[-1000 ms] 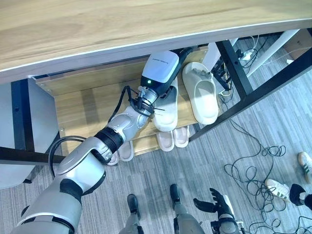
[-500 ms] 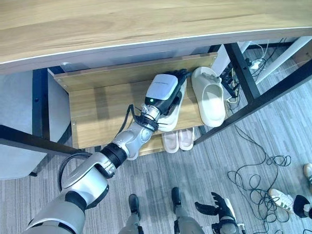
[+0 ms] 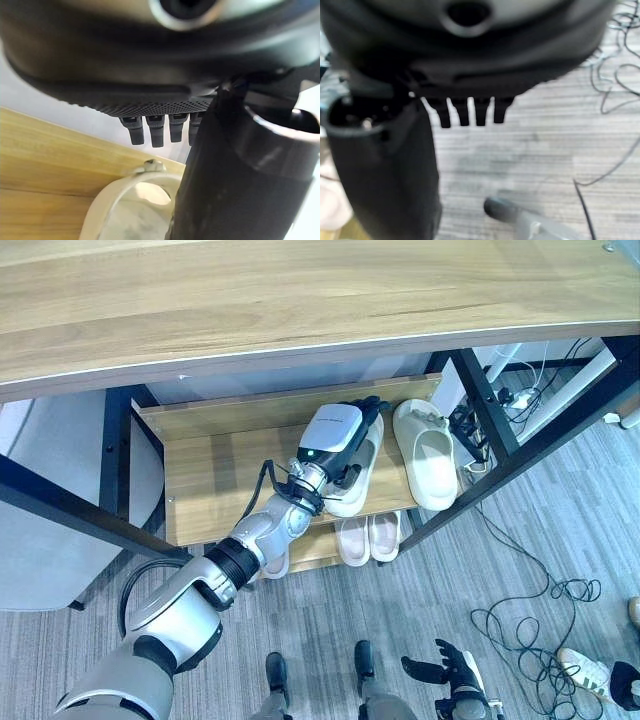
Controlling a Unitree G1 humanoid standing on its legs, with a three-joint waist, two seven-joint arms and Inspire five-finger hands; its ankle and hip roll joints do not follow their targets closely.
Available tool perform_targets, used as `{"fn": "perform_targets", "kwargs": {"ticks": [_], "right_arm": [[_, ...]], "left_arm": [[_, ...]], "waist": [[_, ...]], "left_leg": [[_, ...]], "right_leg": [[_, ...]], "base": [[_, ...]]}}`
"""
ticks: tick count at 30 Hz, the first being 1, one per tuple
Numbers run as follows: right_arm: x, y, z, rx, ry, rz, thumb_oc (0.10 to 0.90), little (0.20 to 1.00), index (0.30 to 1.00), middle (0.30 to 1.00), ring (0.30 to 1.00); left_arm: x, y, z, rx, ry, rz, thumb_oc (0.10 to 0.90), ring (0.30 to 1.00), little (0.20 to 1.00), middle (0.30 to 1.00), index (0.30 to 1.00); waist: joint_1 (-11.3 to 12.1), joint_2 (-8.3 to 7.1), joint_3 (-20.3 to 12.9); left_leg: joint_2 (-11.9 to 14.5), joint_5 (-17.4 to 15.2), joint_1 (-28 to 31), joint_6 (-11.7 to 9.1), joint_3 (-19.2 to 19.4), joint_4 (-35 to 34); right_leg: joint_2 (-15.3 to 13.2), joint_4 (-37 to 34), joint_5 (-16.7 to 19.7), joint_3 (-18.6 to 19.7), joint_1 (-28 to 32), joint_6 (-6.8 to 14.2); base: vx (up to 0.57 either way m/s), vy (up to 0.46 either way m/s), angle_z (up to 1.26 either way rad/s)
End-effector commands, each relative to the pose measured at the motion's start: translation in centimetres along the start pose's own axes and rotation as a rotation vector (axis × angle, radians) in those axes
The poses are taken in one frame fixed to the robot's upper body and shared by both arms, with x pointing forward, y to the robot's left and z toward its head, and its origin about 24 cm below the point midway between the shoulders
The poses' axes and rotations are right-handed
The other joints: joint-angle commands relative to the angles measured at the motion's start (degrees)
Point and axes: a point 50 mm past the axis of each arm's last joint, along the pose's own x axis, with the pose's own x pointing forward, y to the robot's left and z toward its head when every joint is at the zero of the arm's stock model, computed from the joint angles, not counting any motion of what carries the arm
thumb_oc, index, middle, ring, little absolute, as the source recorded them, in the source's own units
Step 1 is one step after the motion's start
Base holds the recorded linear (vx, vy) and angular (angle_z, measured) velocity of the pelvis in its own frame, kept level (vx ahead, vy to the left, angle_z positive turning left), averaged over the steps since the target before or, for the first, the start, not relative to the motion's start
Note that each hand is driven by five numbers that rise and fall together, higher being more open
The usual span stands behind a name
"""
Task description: Arrange the slippers neatly on the shoe rack.
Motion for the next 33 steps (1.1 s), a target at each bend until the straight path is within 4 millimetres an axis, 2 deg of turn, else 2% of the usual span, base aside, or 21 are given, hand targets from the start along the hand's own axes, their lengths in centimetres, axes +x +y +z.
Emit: {"fn": "perform_targets", "kwargs": {"ticks": [1,7,9,13,16,23,29,33], "right_arm": [[-0.4,-1.6,-2.3,0.041,0.081,-0.056,0.800,0.900,0.900,0.900,0.900],[-0.7,-1.0,-2.8,0.055,0.108,-0.043,0.800,0.900,0.900,0.900,0.900],[-0.7,-0.7,-2.8,0.056,0.113,-0.033,0.800,0.900,0.900,0.900,0.900],[-0.7,-0.5,-2.8,0.047,0.120,-0.025,0.800,0.900,0.900,0.900,0.900],[-0.6,-0.4,-2.6,0.038,0.120,-0.021,0.800,0.900,0.900,0.900,0.900],[-0.6,-0.2,-2.6,0.032,0.124,-0.009,0.800,0.900,0.900,0.900,0.900],[-0.7,0.2,-2.5,0.044,0.126,0.003,0.800,0.900,0.900,0.900,0.900],[-0.7,1.0,-2.1,0.054,0.123,0.023,0.800,0.900,0.900,0.900,0.900]], "left_arm": [[2.1,4.3,1.8,-0.116,-0.085,0.198,0.800,0.900,0.900,0.900,0.900],[-0.3,3.6,-2.0,-0.147,0.063,0.204,0.800,0.900,0.900,0.900,0.900],[-1.6,2.7,-3.8,-0.196,0.151,0.190,0.800,0.900,0.900,0.900,0.900],[-2.9,1.4,-5.2,-0.233,0.234,0.135,0.800,0.900,0.900,0.900,0.900],[-3.8,-0.9,-6.0,-0.326,0.329,0.053,0.800,0.900,0.900,0.900,0.900],[-4.3,-3.3,-4.9,-0.439,0.343,-0.044,0.800,0.900,0.900,0.900,0.900],[-4.7,-5.0,-2.5,-0.661,0.326,-0.073,0.800,0.900,0.900,0.900,0.900],[-5.3,-6.9,-0.9,-0.732,0.341,-0.099,0.800,0.900,0.900,0.900,0.900]], "waist": [[2.09,0.18,-3.14],[3.16,0.65,-3.62],[3.54,0.91,-3.89],[3.74,1.15,-4.35],[3.68,1.26,-4.57],[3.41,1.51,-4.93],[3.33,1.50,-4.92],[3.25,1.44,-4.82]], "left_leg": [[-2.46,-3.46,0.46,-0.37,-3.18,0.10],[-2.33,-3.60,2.16,-0.41,-3.29,0.10],[-2.31,-3.66,2.72,-0.40,-3.36,0.10],[-2.17,-3.74,3.14,-0.42,-3.32,0.10],[-2.08,-3.68,3.54,-0.40,-3.25,0.10],[-1.82,-3.74,3.88,-0.40,-3.14,0.10],[-1.73,-4.05,4.44,-0.31,-3.18,0.10],[-1.70,-4.14,4.97,-0.29,-3.20,0.10]], "right_leg": [[-1.48,0.28,-0.66,-2.56,0.41,3.78],[-1.51,0.28,-1.13,-3.34,2.20,3.54],[-1.48,0.28,-1.21,-3.59,2.61,3.45],[-1.38,0.28,-1.41,-3.63,3.09,3.36],[-1.28,0.28,-1.47,-3.70,3.43,3.33],[-1.05,0.28,-1.69,-3.82,3.69,3.17],[-1.00,0.28,-1.90,-3.72,4.14,3.01],[-0.92,0.28,-2.16,-3.63,4.62,2.81]], "base": [[0.04,-0.018,0.00],[0.02,-0.013,0.01],[0.03,-0.014,0.07],[0.01,-0.003,0.01],[0.03,-0.006,0.05],[0.01,0.001,0.02],[0.00,0.000,0.00],[0.00,0.000,0.00]]}}
